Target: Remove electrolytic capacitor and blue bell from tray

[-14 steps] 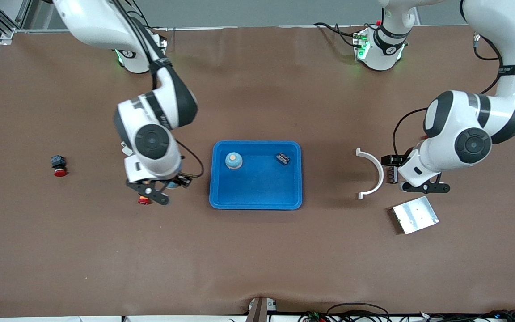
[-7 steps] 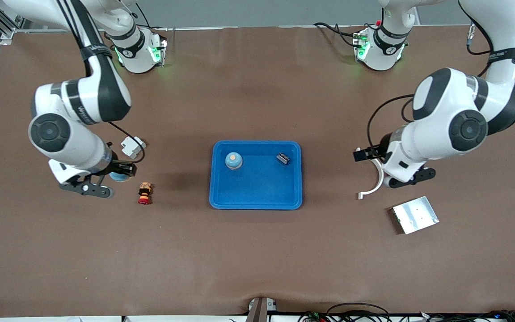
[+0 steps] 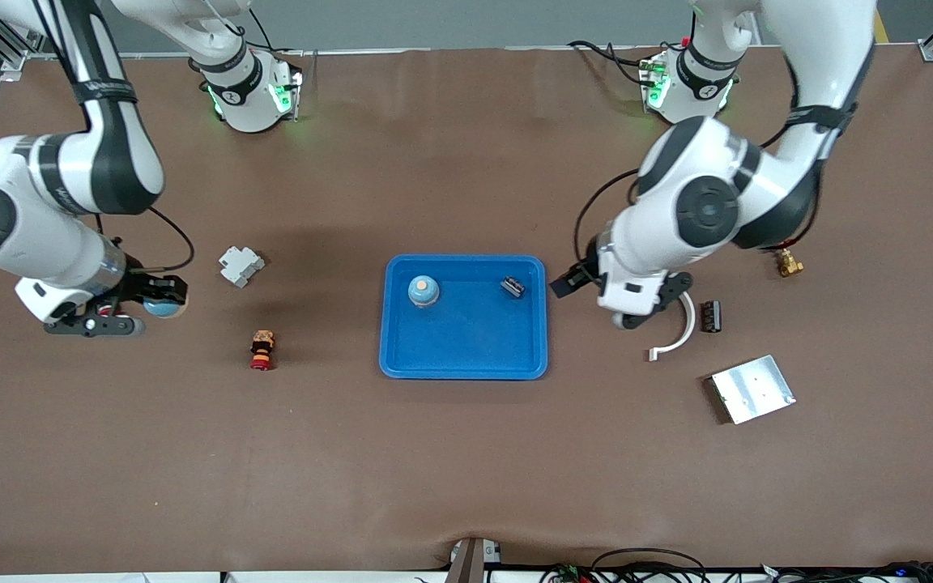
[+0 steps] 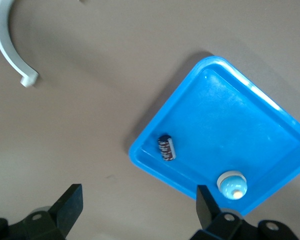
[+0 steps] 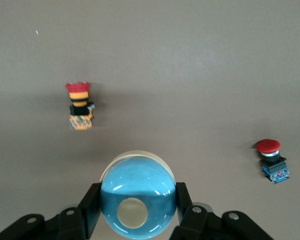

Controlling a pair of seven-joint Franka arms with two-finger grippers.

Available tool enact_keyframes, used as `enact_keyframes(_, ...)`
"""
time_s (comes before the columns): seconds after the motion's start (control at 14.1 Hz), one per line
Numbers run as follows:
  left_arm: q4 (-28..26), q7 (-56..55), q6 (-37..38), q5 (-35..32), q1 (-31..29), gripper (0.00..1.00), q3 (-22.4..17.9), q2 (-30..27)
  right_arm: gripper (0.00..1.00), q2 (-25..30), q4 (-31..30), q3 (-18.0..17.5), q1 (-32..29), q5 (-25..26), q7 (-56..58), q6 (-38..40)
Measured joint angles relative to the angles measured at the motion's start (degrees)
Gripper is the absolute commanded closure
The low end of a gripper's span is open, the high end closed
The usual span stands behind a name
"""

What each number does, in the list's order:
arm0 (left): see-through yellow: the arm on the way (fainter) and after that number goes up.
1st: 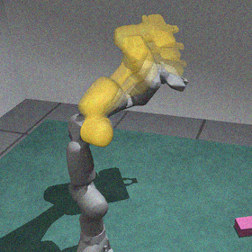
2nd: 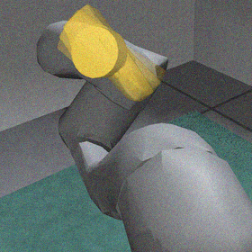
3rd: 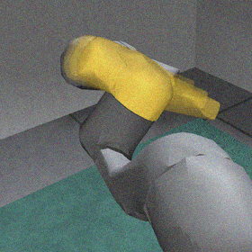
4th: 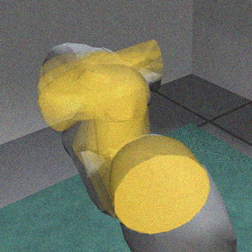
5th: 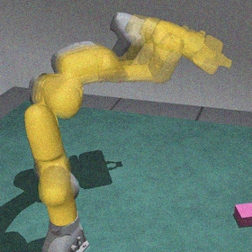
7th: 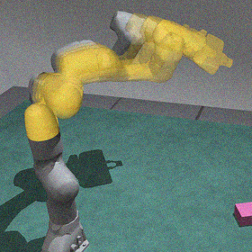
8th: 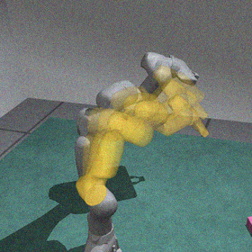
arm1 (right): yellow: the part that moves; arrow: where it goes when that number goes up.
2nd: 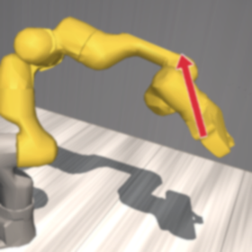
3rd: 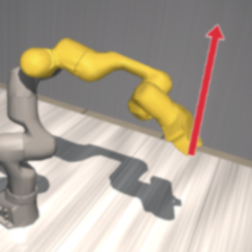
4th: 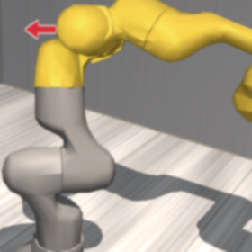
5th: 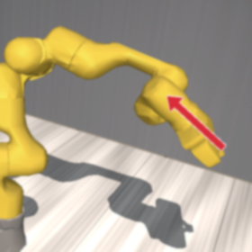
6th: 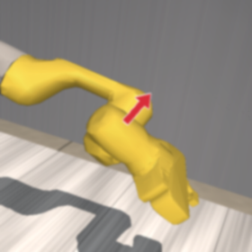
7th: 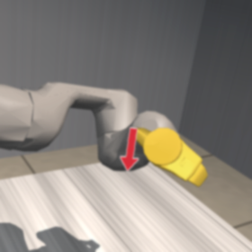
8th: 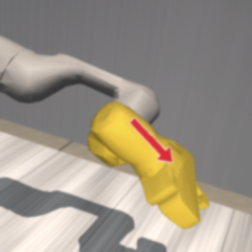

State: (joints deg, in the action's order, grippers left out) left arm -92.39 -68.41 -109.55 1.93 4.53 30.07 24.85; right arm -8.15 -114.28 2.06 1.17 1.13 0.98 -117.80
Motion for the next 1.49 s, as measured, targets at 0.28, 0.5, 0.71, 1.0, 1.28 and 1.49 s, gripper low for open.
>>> enact_keyframes(0.28, 0.1, -10.82, -7.81, -1.5, 4.42, 0.0, -0.1, 4.73, 1.0, 4.48, -8.86, 0.05, -3.68, -1.71, 6.65, -7.76)
enact_keyframes(0.5, 0.18, -15.68, -12.84, -1.59, 5.76, 0.0, -0.22, 8.19, 1.0, 7.19, -17.07, 0.06, -5.43, -1.77, 10.89, -15.51)
enact_keyframes(0.71, 0.33, -16.06, -15.95, -1.78, 5.93, 0.0, -0.45, 11.3, 1.0, 7.86, -22.88, 0.1, -10.54, -1.9, 17.93, -22.59)
enact_keyframes(1.0, 0.43, -20.29, -20.39, -5.24, 11.9, 0.0, -5.23, 14.97, 1.0, 7.87, -27.16, 0.15, -15.16, -5.65, 25.18, -26.58)
enact_keyframes(1.28, 0.54, -21.98, -23.28, -5.42, 18.34, 0.0, -10.63, 17.81, 1.0, 7.86, -28.59, 0.16, -17.42, -12.05, 34.52, -27.32)
enact_keyframes(1.49, 0.63, -21.98, -23.37, -5.42, 18.59, 0.0, -11.11, 18.87, 1.0, 7.82, -30.13, 0.18, -18.85, -12.27, 36.87, -30.9)
